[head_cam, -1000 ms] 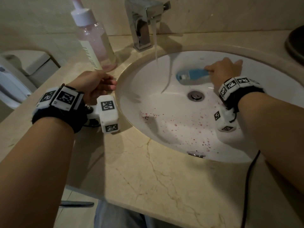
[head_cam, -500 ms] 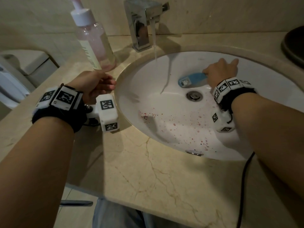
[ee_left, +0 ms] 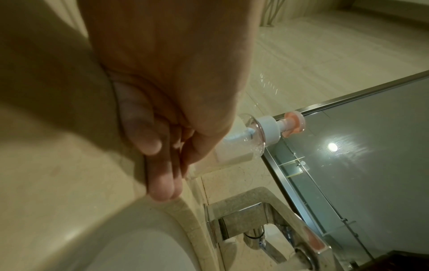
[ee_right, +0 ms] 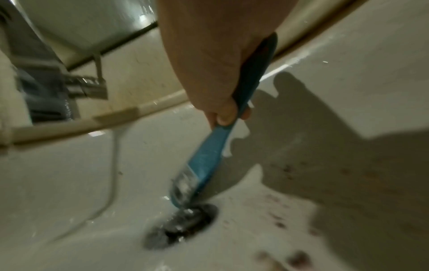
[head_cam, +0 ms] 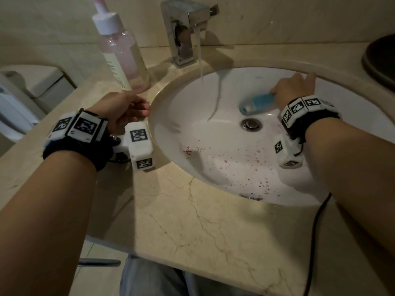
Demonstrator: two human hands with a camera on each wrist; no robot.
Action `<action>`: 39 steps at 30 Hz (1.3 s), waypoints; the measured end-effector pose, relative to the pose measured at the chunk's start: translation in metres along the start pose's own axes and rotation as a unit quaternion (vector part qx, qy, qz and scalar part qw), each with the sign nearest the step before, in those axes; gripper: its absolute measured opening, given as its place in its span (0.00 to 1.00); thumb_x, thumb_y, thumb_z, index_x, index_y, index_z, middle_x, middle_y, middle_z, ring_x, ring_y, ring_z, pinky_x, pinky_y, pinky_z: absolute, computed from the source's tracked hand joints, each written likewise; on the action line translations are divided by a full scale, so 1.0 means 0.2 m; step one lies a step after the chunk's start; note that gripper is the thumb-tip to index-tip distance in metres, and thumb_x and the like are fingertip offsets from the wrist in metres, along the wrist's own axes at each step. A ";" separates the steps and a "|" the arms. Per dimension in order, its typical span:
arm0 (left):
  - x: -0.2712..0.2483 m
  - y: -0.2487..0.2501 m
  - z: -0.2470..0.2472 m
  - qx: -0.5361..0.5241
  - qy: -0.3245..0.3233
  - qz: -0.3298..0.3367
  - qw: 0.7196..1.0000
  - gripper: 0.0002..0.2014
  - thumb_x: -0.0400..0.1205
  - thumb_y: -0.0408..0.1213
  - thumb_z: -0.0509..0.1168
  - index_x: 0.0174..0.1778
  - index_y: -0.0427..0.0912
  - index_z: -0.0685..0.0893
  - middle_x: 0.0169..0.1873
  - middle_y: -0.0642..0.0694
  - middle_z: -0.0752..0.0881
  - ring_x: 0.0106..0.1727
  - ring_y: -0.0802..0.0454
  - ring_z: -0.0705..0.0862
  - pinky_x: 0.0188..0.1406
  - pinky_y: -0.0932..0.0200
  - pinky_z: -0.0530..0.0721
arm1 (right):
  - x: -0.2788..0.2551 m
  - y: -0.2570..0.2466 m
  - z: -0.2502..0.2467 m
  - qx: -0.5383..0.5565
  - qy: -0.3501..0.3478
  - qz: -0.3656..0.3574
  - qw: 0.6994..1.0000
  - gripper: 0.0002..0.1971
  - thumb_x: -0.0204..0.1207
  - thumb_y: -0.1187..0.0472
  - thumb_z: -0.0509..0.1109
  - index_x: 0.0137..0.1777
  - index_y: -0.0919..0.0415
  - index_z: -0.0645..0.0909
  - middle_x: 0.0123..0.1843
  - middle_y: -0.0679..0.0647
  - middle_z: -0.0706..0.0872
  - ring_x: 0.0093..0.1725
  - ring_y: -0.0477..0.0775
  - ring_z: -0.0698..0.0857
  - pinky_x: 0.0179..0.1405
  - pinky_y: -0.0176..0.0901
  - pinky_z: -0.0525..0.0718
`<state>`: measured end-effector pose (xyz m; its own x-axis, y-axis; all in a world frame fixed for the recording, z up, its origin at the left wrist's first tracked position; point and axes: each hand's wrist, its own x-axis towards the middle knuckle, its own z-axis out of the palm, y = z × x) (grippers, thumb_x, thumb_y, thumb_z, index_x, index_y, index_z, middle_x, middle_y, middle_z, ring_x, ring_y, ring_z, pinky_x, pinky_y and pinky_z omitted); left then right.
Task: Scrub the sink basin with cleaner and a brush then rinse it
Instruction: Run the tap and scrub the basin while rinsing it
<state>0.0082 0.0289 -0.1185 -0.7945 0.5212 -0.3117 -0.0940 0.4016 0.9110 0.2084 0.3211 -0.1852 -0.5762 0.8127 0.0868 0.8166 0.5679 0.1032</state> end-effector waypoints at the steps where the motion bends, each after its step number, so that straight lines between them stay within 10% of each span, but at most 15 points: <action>1: 0.00 0.00 0.00 0.001 0.000 0.000 1.000 0.13 0.87 0.34 0.53 0.37 0.41 0.77 0.15 0.55 0.83 0.15 0.65 0.81 0.09 0.75 0.71 | 0.00 0.01 0.02 -0.017 -0.017 -0.006 1.000 0.14 0.78 0.58 0.63 0.61 0.50 0.84 0.57 0.59 0.85 0.62 0.62 0.75 0.72 0.59 0.60; 10: 0.01 0.00 0.00 0.007 0.001 -0.002 1.000 0.13 0.87 0.36 0.54 0.37 0.42 0.77 0.15 0.55 0.83 0.15 0.65 0.80 0.09 0.74 0.71 | 0.11 0.00 -0.08 0.188 0.148 -0.029 0.971 0.16 0.82 0.52 0.58 0.66 0.38 0.79 0.61 0.60 0.80 0.63 0.69 0.72 0.62 0.59 0.70; 14: 0.01 -0.01 0.00 -0.001 0.000 -0.001 1.000 0.12 0.87 0.35 0.54 0.38 0.41 0.77 0.15 0.55 0.83 0.15 0.65 0.80 0.09 0.74 0.72 | 0.09 -0.03 -0.06 0.128 0.132 -0.028 0.982 0.19 0.83 0.59 0.58 0.65 0.34 0.77 0.59 0.61 0.81 0.62 0.68 0.73 0.63 0.59 0.68; 18: 0.00 0.00 0.00 -0.006 0.003 0.000 1.000 0.12 0.87 0.34 0.54 0.38 0.40 0.77 0.15 0.54 0.83 0.14 0.64 0.80 0.09 0.74 0.72 | 0.06 -0.01 0.04 -0.013 0.039 -0.063 0.997 0.15 0.80 0.60 0.61 0.59 0.50 0.86 0.58 0.58 0.85 0.61 0.62 0.75 0.69 0.52 0.62; 28: 0.00 0.00 0.01 0.001 0.005 0.004 1.000 0.12 0.87 0.36 0.55 0.38 0.41 0.77 0.15 0.55 0.84 0.14 0.65 0.80 0.09 0.74 0.72 | 0.02 -0.27 -0.17 0.286 0.085 -0.104 0.949 0.16 0.82 0.58 0.60 0.65 0.47 0.83 0.64 0.52 0.85 0.69 0.59 0.76 0.64 0.54 0.61; 39: 0.00 0.00 0.00 0.005 0.009 0.005 1.000 0.13 0.87 0.36 0.54 0.38 0.42 0.77 0.15 0.55 0.84 0.14 0.65 0.81 0.09 0.74 0.71 | 0.03 -0.29 -0.15 0.228 0.062 -0.114 0.965 0.18 0.83 0.59 0.58 0.71 0.49 0.77 0.66 0.59 0.81 0.71 0.60 0.70 0.68 0.54 0.61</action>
<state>0.0084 0.0283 -0.1186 -0.8058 0.5118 -0.2979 -0.0798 0.4047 0.9110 0.1563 0.2880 -0.1614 -0.7188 0.6544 0.2348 0.5828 0.7513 -0.3097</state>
